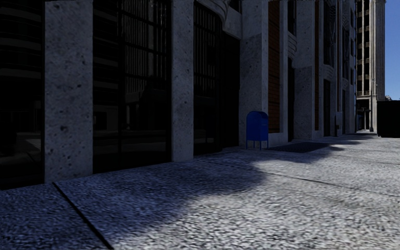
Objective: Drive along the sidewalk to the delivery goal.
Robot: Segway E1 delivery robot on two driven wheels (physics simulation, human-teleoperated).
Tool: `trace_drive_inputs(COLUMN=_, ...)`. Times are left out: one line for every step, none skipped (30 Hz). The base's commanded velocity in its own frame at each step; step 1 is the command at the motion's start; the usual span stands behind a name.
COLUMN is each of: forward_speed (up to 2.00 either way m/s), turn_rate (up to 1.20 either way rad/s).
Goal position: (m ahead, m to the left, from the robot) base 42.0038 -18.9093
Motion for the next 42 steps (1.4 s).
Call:
trace_drive_inputs(forward_speed=1.97, turn_rate=-0.49)
trace_drive_inputs(forward_speed=1.97, turn_rate=-0.49)
trace_drive_inputs(forward_speed=1.97, turn_rate=-0.49)
trace_drive_inputs(forward_speed=1.97, turn_rate=-0.49)
trace_drive_inputs(forward_speed=1.97, turn_rate=-0.49)
trace_drive_inputs(forward_speed=1.97, turn_rate=-0.49)
trace_drive_inputs(forward_speed=1.97, turn_rate=-0.49)
trace_drive_inputs(forward_speed=1.97, turn_rate=-0.49)
trace_drive_inputs(forward_speed=1.97, turn_rate=-0.49)
trace_drive_inputs(forward_speed=1.97, turn_rate=-0.49)
trace_drive_inputs(forward_speed=1.97, turn_rate=-0.49)
trace_drive_inputs(forward_speed=1.97, turn_rate=-0.49)
trace_drive_inputs(forward_speed=1.97, turn_rate=-0.49)
trace_drive_inputs(forward_speed=1.97, turn_rate=-0.49)
trace_drive_inputs(forward_speed=1.97, turn_rate=-0.49)
trace_drive_inputs(forward_speed=1.97, turn_rate=-0.49)
trace_drive_inputs(forward_speed=1.97, turn_rate=-0.49)
trace_drive_inputs(forward_speed=1.97, turn_rate=-0.49)
trace_drive_inputs(forward_speed=1.97, turn_rate=-0.49)
trace_drive_inputs(forward_speed=1.97, turn_rate=-0.49)
trace_drive_inputs(forward_speed=1.97, turn_rate=-0.49)
trace_drive_inputs(forward_speed=1.97, turn_rate=-0.49)
trace_drive_inputs(forward_speed=1.97, turn_rate=-0.49)
trace_drive_inputs(forward_speed=1.97, turn_rate=-0.49)
trace_drive_inputs(forward_speed=1.97, turn_rate=-0.49)
trace_drive_inputs(forward_speed=1.97, turn_rate=-0.49)
trace_drive_inputs(forward_speed=1.97, turn_rate=-0.49)
trace_drive_inputs(forward_speed=1.97, turn_rate=-0.49)
trace_drive_inputs(forward_speed=1.97, turn_rate=-0.49)
trace_drive_inputs(forward_speed=1.97, turn_rate=-0.49)
trace_drive_inputs(forward_speed=1.97, turn_rate=-0.49)
trace_drive_inputs(forward_speed=1.97, turn_rate=-0.49)
trace_drive_inputs(forward_speed=1.97, turn_rate=-0.49)
trace_drive_inputs(forward_speed=1.97, turn_rate=-0.49)
trace_drive_inputs(forward_speed=1.97, turn_rate=-0.49)
trace_drive_inputs(forward_speed=1.97, turn_rate=-0.49)
trace_drive_inputs(forward_speed=1.97, turn_rate=-0.49)
trace_drive_inputs(forward_speed=1.97, turn_rate=-0.49)
trace_drive_inputs(forward_speed=1.97, turn_rate=-0.49)
trace_drive_inputs(forward_speed=1.97, turn_rate=-0.49)
trace_drive_inputs(forward_speed=1.97, turn_rate=-0.49)
trace_drive_inputs(forward_speed=1.97, turn_rate=-0.49)
